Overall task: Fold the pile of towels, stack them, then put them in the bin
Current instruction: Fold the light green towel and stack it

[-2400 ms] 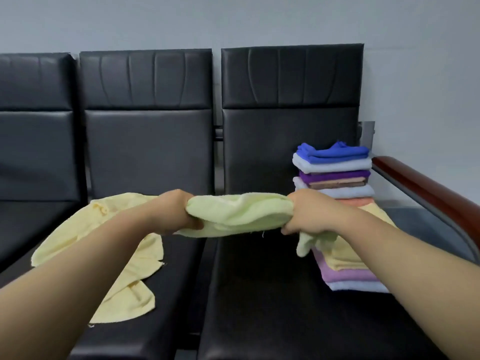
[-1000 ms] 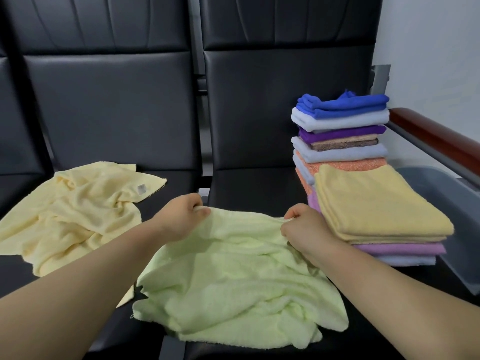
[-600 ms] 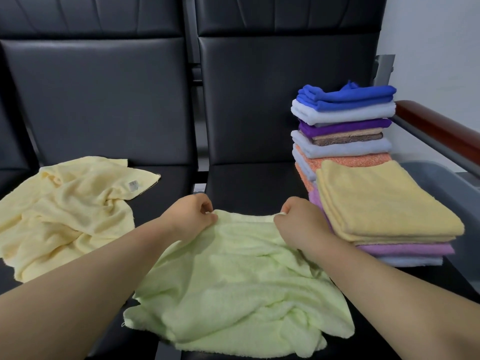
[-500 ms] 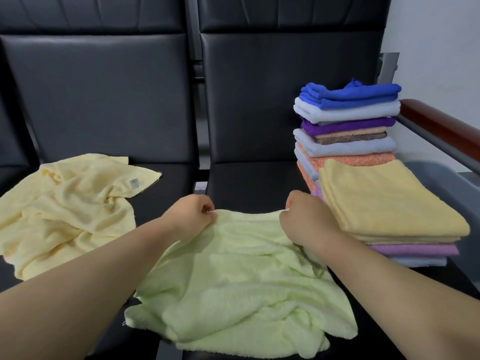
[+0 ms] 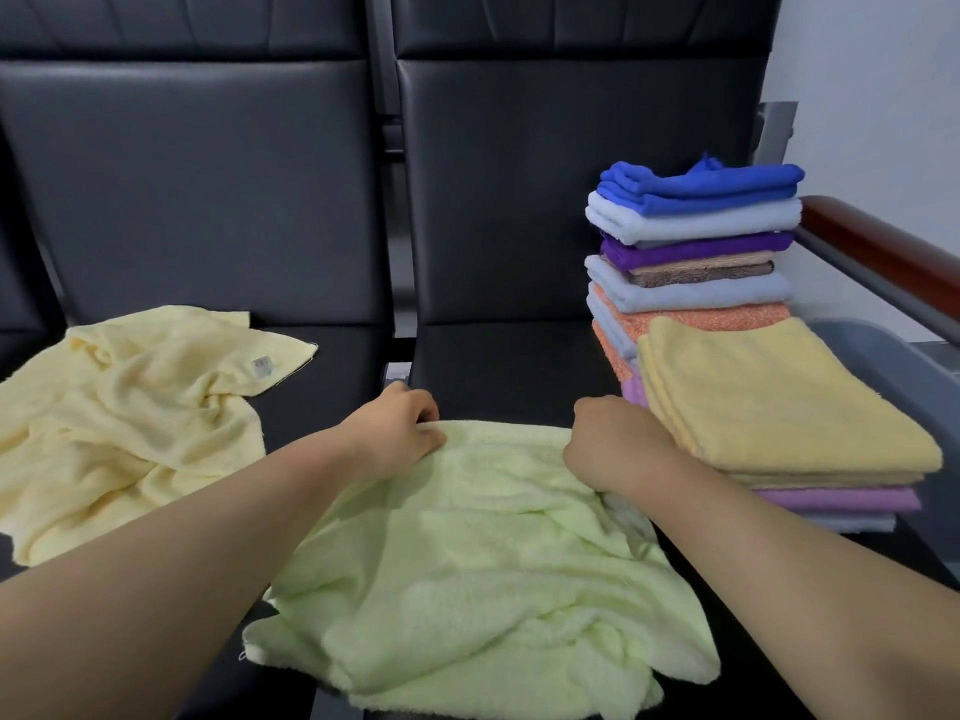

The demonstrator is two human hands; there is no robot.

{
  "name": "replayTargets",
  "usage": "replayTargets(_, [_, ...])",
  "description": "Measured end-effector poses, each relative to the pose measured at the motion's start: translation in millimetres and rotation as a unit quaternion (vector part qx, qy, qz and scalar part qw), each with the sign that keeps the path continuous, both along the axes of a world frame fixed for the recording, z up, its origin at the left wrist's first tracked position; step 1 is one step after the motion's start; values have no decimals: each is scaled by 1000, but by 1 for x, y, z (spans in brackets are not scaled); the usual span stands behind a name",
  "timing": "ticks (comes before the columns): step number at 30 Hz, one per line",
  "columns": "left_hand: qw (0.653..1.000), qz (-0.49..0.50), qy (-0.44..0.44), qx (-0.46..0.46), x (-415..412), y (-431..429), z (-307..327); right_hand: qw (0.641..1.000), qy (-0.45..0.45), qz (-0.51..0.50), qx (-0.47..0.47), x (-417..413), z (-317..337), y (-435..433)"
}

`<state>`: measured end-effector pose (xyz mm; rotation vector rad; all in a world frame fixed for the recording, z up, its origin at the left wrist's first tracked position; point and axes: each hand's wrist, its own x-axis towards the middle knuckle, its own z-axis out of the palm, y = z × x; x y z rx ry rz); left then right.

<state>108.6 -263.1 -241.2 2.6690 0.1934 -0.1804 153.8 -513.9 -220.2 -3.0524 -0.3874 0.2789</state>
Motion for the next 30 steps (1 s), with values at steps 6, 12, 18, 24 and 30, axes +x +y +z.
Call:
replayTargets(6, [998, -26, -22, -49, -17, 10, 20, 996, -8, 16, 85, -6, 5, -2])
replayTargets(12, [997, -43, -45, -49, -40, 24, 37, 975, -45, 90, 197, -12, 26, -10])
replayTargets(18, [998, -26, -53, -35, -58, 34, 39, 967, -60, 134, 207, -18, 26, -18])
replayTargets(24, [998, -23, -61, -28, -64, 37, 43, 973, -44, 142, 178, -25, 25, -20])
replayTargets(30, [997, -32, -59, -28, -65, 38, 44, 975, -58, 147, 156, -26, 24, -19])
